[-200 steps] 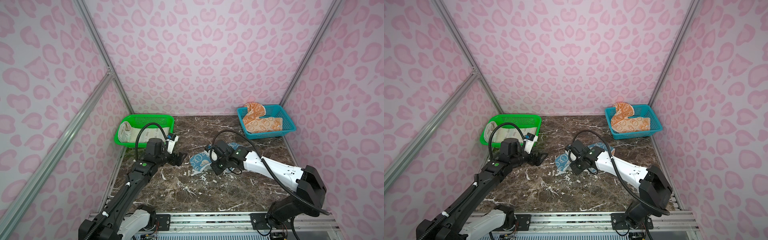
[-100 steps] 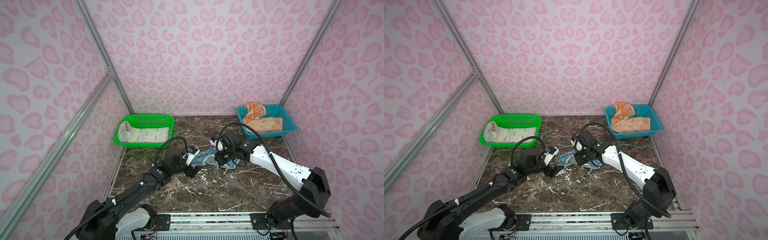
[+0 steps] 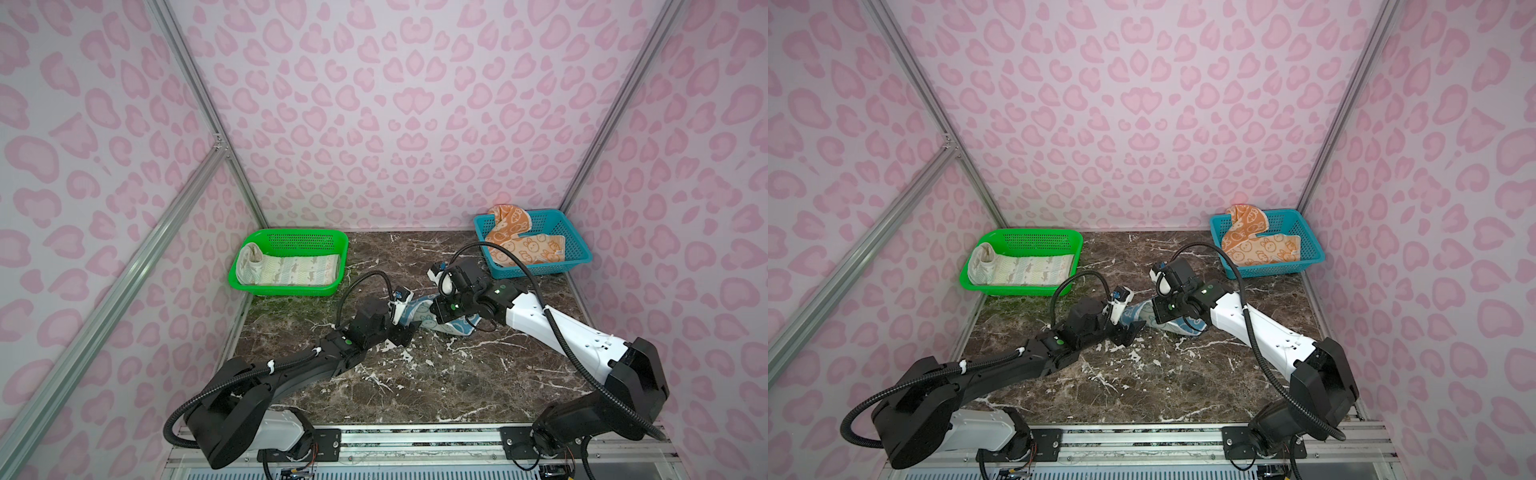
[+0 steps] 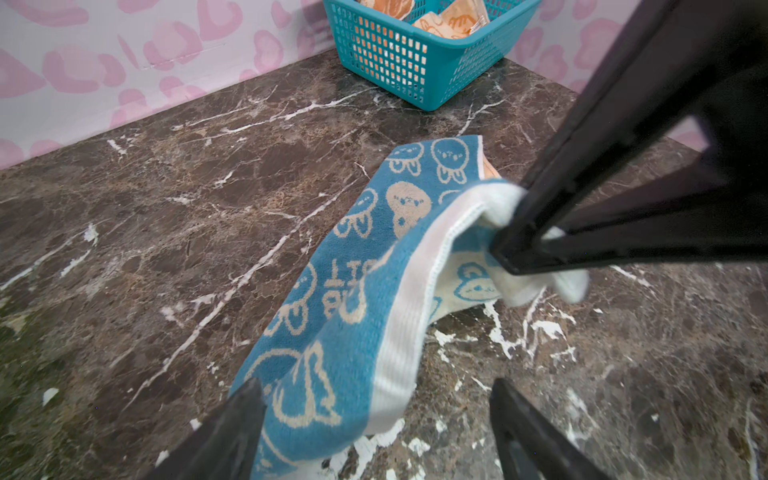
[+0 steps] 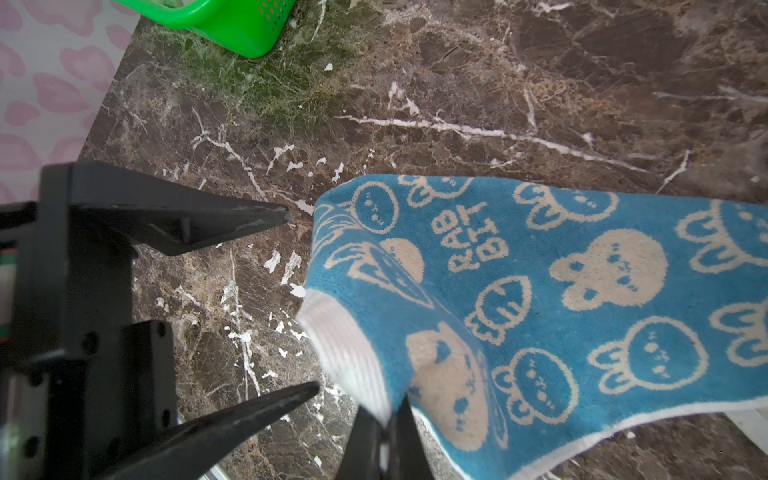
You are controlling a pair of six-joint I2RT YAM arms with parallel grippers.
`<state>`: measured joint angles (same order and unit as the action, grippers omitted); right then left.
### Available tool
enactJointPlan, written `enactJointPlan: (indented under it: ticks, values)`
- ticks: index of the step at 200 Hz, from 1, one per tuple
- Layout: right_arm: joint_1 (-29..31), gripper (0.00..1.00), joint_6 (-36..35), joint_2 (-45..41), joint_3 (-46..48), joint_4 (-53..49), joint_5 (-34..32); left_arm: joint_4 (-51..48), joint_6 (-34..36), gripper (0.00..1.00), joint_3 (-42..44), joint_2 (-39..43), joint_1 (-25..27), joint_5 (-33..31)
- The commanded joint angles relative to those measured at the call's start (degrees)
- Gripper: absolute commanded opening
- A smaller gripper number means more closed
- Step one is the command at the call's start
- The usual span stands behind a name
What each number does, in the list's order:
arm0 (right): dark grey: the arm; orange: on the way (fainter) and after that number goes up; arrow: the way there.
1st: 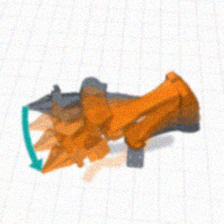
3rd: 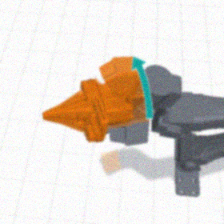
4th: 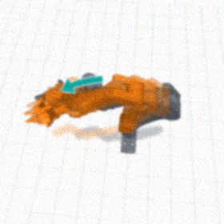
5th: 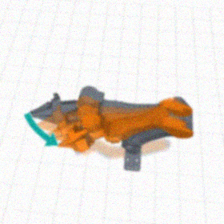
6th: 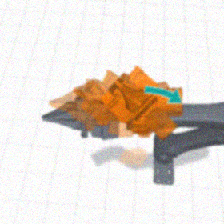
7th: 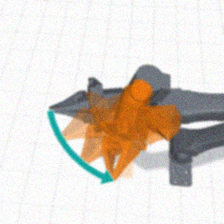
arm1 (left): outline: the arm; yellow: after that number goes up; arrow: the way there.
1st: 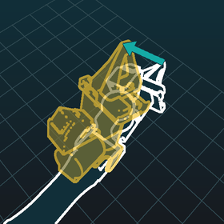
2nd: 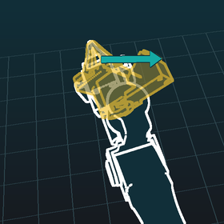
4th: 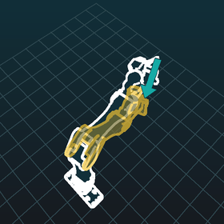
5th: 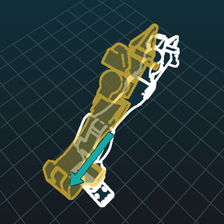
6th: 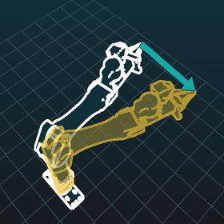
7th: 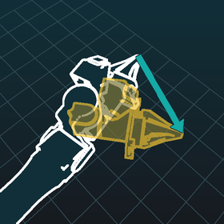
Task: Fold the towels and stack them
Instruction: 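Grasp the towel corner with the left gripper while the right gripper holds the other corner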
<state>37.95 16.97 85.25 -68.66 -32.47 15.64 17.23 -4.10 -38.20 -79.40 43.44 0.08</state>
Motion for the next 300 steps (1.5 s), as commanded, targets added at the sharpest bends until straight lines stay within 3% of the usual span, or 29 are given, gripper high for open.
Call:
enactJointPlan:
  ticks: [1,78,120,230,274,278,300]
  values:
    - [-0.31,0.00,1.02,-0.30,0.45,2.17,0.84,3.09,-2.89,0.86,-2.54,-2.59,-0.07,-2.95]
    - [-3.88,0.00,0.95,-3.90,2.62,2.05,2.73,1.28,-3.77,0.86,-3.22,-7.90,-0.32,-10.80]
    - [-5.33,0.00,0.43,-4.65,3.55,1.09,3.08,-0.28,-3.77,0.82,-3.06,-6.73,-2.05,-10.56]
    - [-6.94,0.00,0.00,-5.04,3.86,1.70,3.67,-1.68,-4.04,0.59,-2.06,-6.50,-5.03,-5.77]
    - [-7.26,0.00,-0.32,-4.88,3.82,1.45,3.78,-2.79,-4.09,0.37,-3.02,-7.58,-5.38,-3.93]
    - [-7.28,0.00,-0.36,-4.85,3.83,1.40,3.74,-2.88,-4.10,0.32,-3.04,-7.54,-5.43,-3.72]
    - [-7.62,0.00,-0.51,-5.05,3.84,1.35,3.78,-3.18,-3.59,0.28,-2.90,-7.13,-5.65,-2.71]
